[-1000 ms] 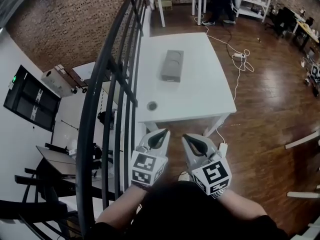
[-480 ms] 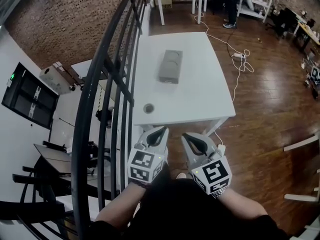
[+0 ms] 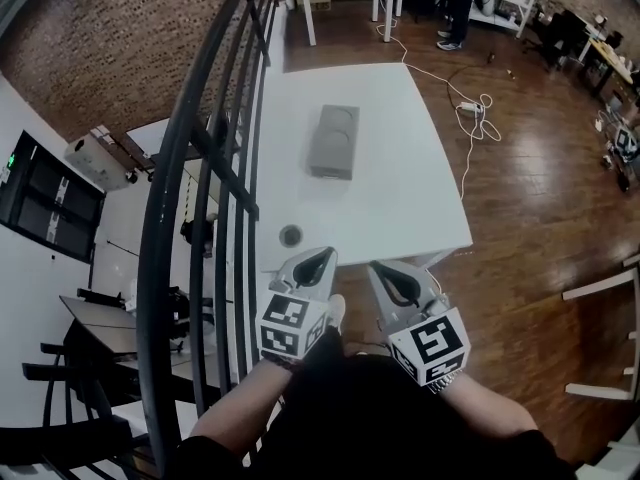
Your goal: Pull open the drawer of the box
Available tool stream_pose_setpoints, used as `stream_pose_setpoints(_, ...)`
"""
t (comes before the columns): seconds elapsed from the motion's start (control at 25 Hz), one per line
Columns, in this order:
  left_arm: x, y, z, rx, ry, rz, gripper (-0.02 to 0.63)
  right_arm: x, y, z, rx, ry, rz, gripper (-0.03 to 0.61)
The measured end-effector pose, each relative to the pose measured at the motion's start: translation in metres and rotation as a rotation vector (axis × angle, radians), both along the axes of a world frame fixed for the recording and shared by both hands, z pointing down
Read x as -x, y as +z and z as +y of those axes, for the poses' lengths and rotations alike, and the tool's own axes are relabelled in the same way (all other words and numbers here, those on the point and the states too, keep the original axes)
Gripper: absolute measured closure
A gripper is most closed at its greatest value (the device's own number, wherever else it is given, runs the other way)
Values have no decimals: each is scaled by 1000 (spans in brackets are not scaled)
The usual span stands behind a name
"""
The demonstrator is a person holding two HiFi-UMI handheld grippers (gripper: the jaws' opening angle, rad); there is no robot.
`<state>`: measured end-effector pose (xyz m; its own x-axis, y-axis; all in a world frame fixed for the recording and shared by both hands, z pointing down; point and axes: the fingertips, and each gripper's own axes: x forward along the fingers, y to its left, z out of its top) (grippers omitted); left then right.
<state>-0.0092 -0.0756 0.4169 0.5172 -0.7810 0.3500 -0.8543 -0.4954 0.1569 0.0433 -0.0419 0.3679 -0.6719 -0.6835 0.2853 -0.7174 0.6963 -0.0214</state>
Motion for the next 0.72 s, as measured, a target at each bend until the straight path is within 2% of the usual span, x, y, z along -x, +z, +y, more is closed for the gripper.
stream_pose_setpoints(0.36,9,21,-57,77,24,52,600,12,15,-52,54,25,20,586)
stream_pose_setpoints(0.52,14,34,-68,123,22,92,569,15,22,-62,68,35,28,586)
stream_pose_setpoints(0.6,16,41,-69,147,17,125,561,17,26,-61,76,40,28,586)
stream_pose_setpoints(0.72,25,53,-99,202,-1,197,552,22,29,-89,85,50,33,586)
